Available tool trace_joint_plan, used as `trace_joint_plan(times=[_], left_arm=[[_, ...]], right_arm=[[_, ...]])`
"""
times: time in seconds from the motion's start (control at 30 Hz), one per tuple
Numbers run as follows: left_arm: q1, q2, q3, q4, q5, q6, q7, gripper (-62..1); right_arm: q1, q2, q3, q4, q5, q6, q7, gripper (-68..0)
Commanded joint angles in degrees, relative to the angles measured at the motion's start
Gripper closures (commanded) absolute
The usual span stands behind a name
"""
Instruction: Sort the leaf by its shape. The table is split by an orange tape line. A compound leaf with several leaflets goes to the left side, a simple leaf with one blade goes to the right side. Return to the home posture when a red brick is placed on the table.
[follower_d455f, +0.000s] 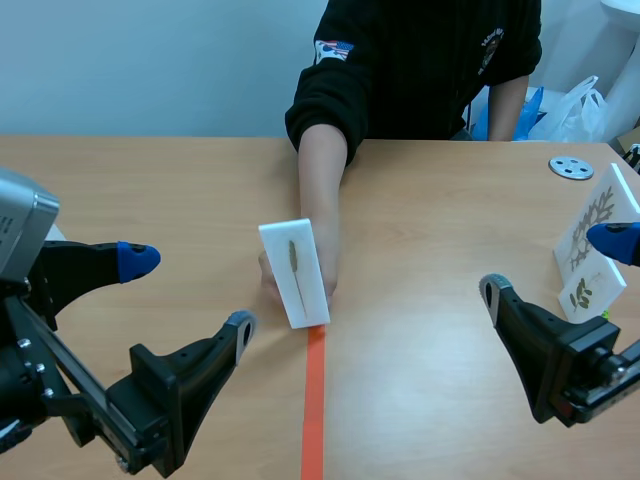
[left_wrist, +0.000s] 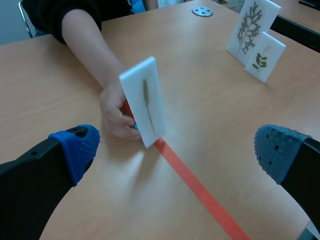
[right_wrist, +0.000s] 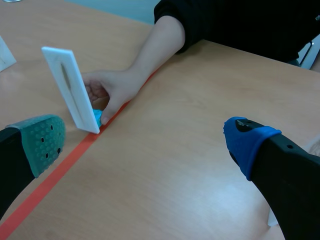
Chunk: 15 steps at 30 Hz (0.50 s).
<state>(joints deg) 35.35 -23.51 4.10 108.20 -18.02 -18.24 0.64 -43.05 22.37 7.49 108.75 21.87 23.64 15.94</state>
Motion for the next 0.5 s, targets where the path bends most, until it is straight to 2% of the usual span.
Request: trace_joint_plan(times=[0.0, 0.47], left_arm=[[-0.1, -0.2, 0.1, 0.2, -0.6, -0.2, -0.8, -62.3], [-0.1, -0.2, 0.1, 0.2, -0.6, -0.2, -0.8, -62.3]], right_arm=[[0.0, 0.3, 0.4, 0.7, 0.4, 0.2, 0.5, -67.9], [0.0, 0.3, 0.4, 0.7, 0.4, 0.2, 0.5, -67.9]])
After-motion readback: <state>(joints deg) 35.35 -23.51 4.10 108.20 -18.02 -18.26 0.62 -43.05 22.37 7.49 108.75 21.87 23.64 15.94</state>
